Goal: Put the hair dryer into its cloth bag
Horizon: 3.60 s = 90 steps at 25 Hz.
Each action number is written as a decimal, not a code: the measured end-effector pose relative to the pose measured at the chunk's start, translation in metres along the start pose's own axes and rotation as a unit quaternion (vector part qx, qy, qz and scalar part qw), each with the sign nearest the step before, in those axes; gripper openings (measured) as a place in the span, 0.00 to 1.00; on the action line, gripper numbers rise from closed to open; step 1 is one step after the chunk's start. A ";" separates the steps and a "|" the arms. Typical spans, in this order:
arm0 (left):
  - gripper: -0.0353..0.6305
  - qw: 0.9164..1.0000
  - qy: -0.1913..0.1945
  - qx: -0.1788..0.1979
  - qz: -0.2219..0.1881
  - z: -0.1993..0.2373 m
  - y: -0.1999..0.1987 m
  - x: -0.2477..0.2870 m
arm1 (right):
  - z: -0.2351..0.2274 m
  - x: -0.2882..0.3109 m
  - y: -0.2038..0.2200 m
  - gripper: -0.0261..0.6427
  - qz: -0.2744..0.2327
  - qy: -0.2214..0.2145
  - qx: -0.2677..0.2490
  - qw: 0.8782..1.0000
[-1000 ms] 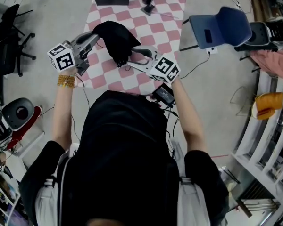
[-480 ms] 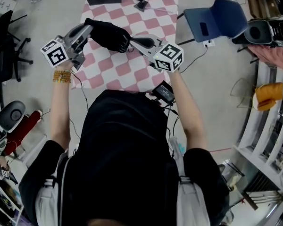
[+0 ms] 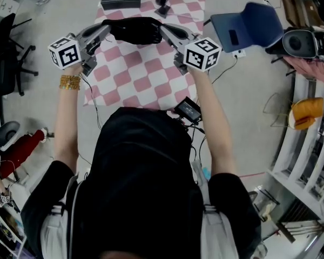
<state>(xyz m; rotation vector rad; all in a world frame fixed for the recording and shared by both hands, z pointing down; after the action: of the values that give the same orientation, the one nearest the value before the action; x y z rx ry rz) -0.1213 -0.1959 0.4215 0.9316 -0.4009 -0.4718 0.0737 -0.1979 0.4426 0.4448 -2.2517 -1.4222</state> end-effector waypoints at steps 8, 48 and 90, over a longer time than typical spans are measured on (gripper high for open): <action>0.10 0.999 -0.003 -0.001 0.037 0.003 0.072 -0.004 | -0.006 -0.011 0.058 0.08 0.054 0.006 0.046 0.997; 0.12 0.951 -0.196 0.113 0.210 -0.051 0.342 -0.133 | 0.080 -0.088 0.260 0.08 0.374 -0.075 -0.212 0.900; 0.10 0.914 -0.231 0.294 -0.158 -0.070 0.064 0.010 | 0.092 0.022 0.034 0.08 -0.119 0.241 -0.233 0.935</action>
<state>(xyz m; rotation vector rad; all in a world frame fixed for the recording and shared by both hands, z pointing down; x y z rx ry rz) -0.0630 -0.1222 0.4383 1.4844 -0.8605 -0.9048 0.0061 -0.1235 0.4431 0.8175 -1.4551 -1.6809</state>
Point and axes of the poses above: the fingertips, and each gripper's own axes: x forward along the fingers, z to its left, y out of its underside, the point moved 2 cm from there along -x, backward along the fingers, and after that the axes turned 1 degree about -y, right-handed, at the moved point
